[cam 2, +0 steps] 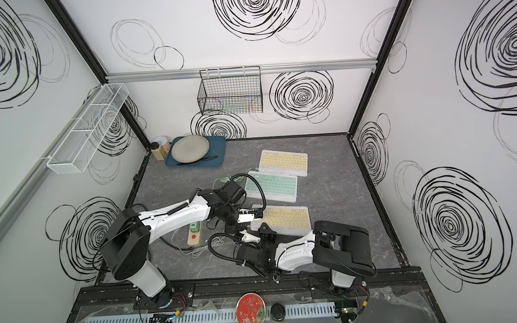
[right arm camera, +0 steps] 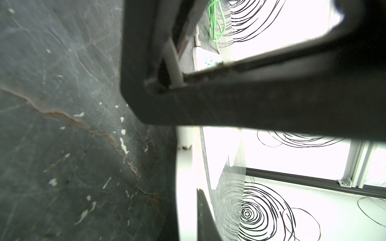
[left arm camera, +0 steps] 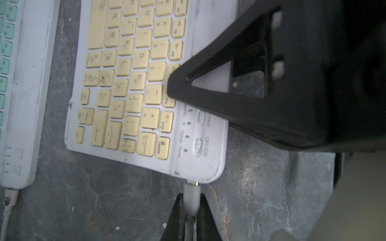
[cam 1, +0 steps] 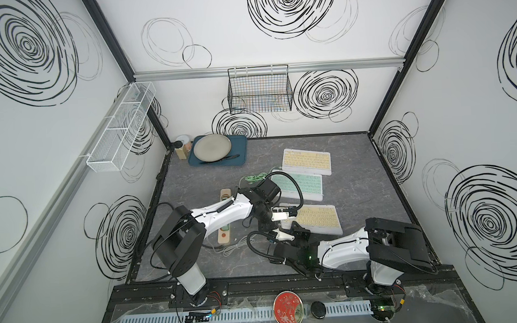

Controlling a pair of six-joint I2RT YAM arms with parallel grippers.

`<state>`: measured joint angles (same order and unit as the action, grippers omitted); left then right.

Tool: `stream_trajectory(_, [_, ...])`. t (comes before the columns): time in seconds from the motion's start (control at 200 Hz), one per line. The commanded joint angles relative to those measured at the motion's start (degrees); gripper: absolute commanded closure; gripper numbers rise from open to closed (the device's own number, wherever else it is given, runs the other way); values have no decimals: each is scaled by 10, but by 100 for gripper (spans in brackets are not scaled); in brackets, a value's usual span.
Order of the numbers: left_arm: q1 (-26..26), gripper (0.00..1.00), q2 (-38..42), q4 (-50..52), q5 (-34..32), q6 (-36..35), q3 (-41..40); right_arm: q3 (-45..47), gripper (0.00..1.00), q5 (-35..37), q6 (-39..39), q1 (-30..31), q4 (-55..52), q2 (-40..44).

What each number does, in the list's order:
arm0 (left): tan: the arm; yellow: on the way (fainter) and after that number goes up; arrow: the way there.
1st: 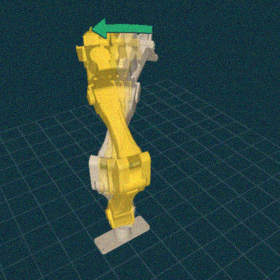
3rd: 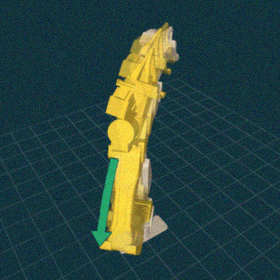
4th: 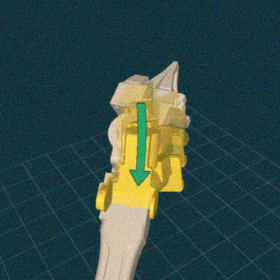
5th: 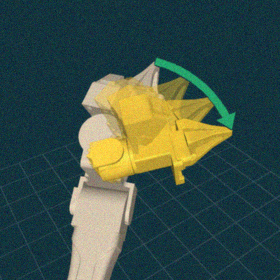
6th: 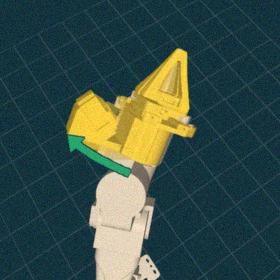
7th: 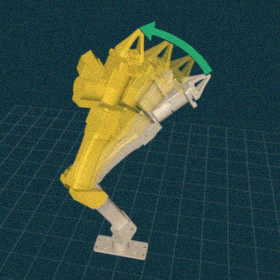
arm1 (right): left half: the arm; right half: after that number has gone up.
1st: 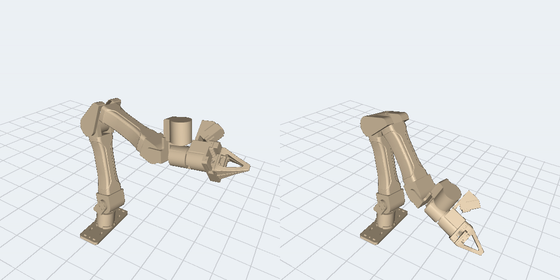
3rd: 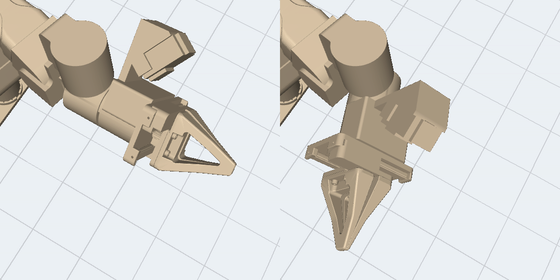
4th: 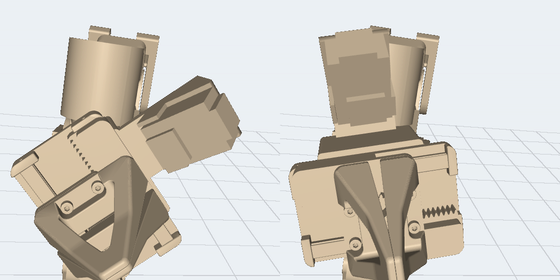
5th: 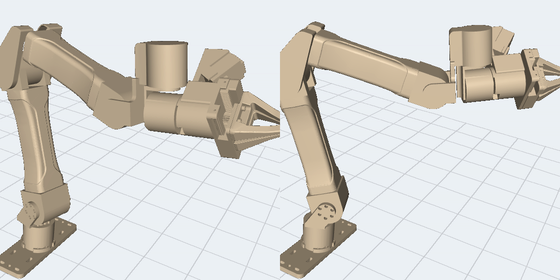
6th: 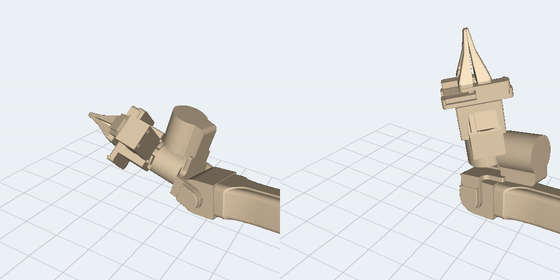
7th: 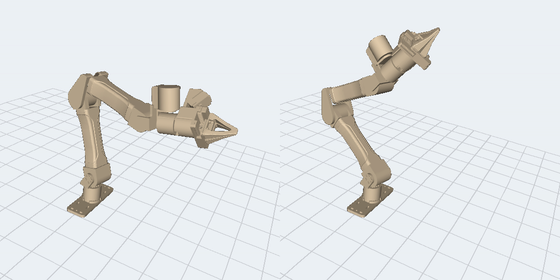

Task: Unplug the wireless keyboard
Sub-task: Remove the power cord from the keyboard.

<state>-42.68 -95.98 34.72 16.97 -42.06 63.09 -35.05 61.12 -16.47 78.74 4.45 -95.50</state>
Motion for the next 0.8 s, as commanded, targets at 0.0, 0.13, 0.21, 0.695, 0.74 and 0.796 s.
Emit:
stream_trajectory(0.0, [24,100,4,53,-20,-15,-13,2,100,-29,58,-3,-34,3])
stream_trajectory(0.13, [28,100,15,44,-24,-20,-25,-7,100,-22,65,-5,-47,-12])
stream_trajectory(0.21, [29,100,19,39,-36,-20,-30,-9,100,-21,64,-5,-51,-16])
stream_trajectory(0.695, [40,100,16,30,-72,-7,-33,3,100,24,60,2,-47,-16])
stream_trajectory(0.74, [41,100,14,30,-71,-7,-33,10,100,17,61,-1,-45,2])
stream_trajectory(0.796, [42,100,12,31,-73,-7,-33,21,100,2,56,0,-35,26])
